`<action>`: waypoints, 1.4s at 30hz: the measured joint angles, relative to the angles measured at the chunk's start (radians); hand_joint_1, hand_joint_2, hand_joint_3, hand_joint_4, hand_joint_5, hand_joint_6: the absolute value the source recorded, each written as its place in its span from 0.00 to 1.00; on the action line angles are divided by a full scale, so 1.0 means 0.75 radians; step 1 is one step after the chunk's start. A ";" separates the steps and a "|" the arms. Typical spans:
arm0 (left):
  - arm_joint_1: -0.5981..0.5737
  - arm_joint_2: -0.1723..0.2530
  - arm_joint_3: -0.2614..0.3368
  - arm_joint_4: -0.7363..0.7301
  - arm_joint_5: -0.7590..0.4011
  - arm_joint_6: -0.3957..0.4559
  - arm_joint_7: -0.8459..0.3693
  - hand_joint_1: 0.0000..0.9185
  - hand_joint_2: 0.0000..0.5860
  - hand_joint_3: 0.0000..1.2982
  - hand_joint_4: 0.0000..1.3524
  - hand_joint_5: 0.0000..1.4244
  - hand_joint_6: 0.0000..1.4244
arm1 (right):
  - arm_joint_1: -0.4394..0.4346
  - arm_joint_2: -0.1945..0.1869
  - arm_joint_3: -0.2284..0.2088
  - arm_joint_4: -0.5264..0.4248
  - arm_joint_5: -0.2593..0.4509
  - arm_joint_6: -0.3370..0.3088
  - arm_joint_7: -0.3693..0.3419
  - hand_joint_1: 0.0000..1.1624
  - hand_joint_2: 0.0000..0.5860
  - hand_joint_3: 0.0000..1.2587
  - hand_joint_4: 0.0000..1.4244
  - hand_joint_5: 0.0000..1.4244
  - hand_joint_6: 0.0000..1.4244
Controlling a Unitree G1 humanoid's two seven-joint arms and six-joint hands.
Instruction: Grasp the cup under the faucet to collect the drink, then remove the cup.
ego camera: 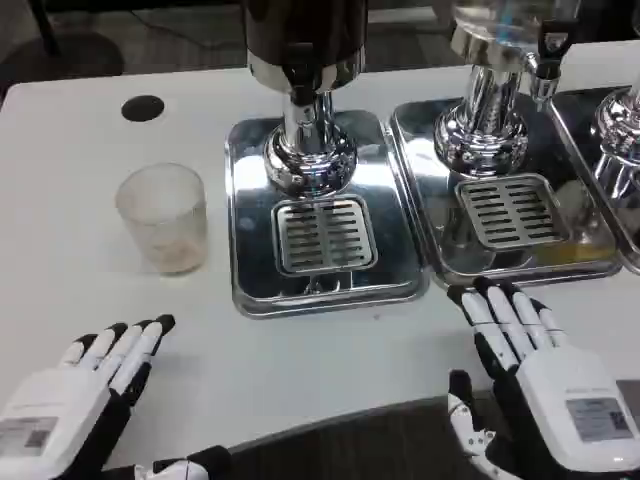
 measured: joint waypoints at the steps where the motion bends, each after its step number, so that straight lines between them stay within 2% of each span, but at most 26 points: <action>1: 0.000 0.001 0.000 0.000 0.000 -0.002 0.000 0.00 0.13 0.00 0.00 0.00 0.00 | 0.000 -0.005 -0.003 0.000 0.002 0.000 0.000 0.28 0.99 0.06 0.00 0.00 0.02; 19: -0.026 0.006 0.000 0.062 -0.023 -0.046 0.000 0.00 0.12 0.00 0.00 0.00 0.00 | -0.006 -0.004 -0.004 0.000 0.033 -0.001 0.000 0.29 1.00 0.09 0.00 0.00 0.04; 22: -0.032 0.006 0.014 0.096 -0.077 -0.088 0.001 0.00 0.13 0.00 0.00 0.00 0.01 | -0.018 0.003 -0.004 0.000 0.034 -0.001 0.001 0.29 1.00 0.10 0.00 0.00 0.04; 26: -0.059 -0.004 0.079 0.207 -0.232 -0.211 0.068 0.00 0.12 0.00 0.00 0.00 0.12 | -0.022 0.014 -0.004 -0.003 0.033 0.005 0.006 0.29 1.00 0.11 0.00 0.00 0.04; 32: -0.139 -0.011 0.142 0.363 -0.344 -0.319 0.119 0.00 0.10 0.00 0.00 0.02 0.15 | -0.022 0.034 -0.002 -0.009 0.033 0.013 0.006 0.30 1.00 0.12 0.00 0.00 0.05; 36: -0.214 -0.011 0.154 0.424 -0.371 -0.321 0.119 0.00 0.09 0.00 0.00 0.03 0.15 | -0.030 0.046 -0.001 -0.009 0.032 0.013 0.006 0.30 1.00 0.13 0.00 0.00 0.05; 42: -0.401 -0.006 0.160 0.524 -0.445 -0.159 0.027 0.00 0.07 0.00 0.00 0.07 0.18 | -0.064 0.063 0.005 -0.004 0.031 0.012 0.006 0.31 0.99 0.15 0.00 0.00 0.07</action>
